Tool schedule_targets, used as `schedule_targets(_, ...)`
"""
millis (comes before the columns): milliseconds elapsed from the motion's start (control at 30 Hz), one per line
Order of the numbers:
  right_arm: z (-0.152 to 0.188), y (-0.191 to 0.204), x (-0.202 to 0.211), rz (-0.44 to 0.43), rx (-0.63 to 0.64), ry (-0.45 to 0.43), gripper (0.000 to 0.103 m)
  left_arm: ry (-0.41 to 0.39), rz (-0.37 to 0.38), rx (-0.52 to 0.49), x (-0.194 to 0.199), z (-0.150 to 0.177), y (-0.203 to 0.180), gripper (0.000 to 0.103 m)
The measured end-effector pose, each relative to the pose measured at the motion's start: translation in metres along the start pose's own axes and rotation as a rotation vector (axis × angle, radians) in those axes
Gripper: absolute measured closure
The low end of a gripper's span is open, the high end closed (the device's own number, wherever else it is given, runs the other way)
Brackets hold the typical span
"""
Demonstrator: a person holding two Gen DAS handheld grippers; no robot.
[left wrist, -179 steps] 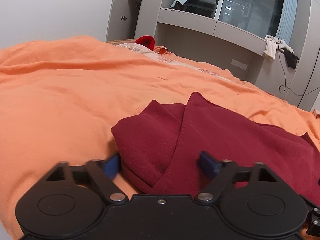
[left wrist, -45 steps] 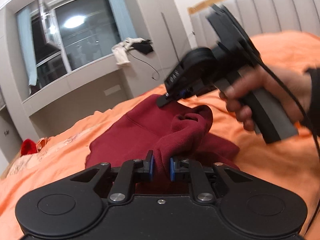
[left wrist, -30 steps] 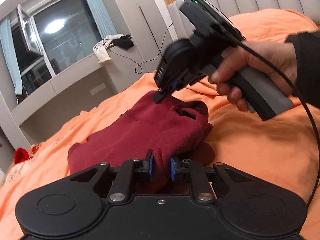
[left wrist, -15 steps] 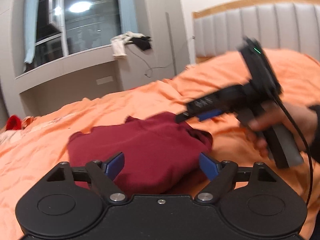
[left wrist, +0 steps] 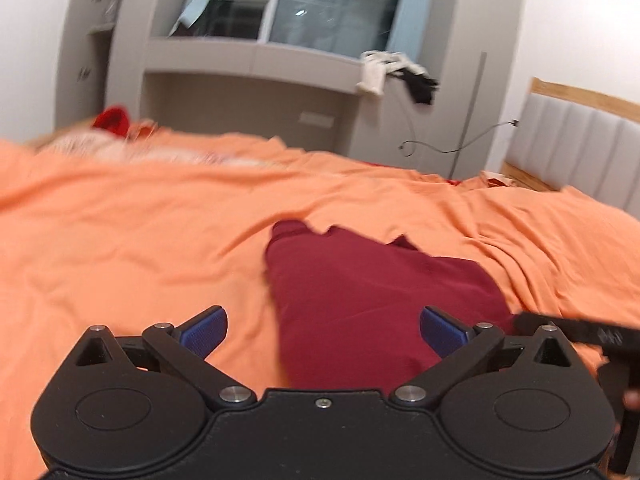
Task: Fold small clothes
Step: 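Open the right gripper and release the folded shirt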
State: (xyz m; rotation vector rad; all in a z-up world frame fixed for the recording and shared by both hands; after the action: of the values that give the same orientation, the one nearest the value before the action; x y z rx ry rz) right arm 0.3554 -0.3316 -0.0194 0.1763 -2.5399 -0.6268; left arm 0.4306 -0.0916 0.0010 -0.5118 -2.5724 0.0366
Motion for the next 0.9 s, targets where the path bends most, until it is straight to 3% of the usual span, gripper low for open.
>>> schedule_targets(200,0.022,0.021,0.003,-0.013,0.062,0.026,0.002,0.038,0.038,0.019,-0.002,0.020,0.013,0.001)
schedule_targets(400,0.047,0.023,-0.007,0.065,0.093,0.076,0.001,0.051,0.058,-0.011,-0.004,0.028,0.006,0.001)
schedule_targets(700,0.059,0.028,-0.003,0.118,0.117,0.071,0.000,0.106,0.049,-0.036,-0.013,0.039,0.005,0.000)
schedule_targets(900,0.052,0.021,0.009,0.088,0.050,0.141,0.000,0.124,0.056,-0.020,-0.017,0.041,0.008,0.000)
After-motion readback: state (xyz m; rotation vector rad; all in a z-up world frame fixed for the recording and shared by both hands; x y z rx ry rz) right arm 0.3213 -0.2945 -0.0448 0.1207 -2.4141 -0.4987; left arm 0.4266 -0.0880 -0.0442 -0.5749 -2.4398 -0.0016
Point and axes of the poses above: each gripper's, at about its wrist camera, not at the fingertips, and x roughly against the way its jaws point, y to its left, z to its underside, the point moved 8 cm from there along -x, roughly the way its jaws point, and after that the axes turned 6 degrees about -x, right-handed, at the moved point
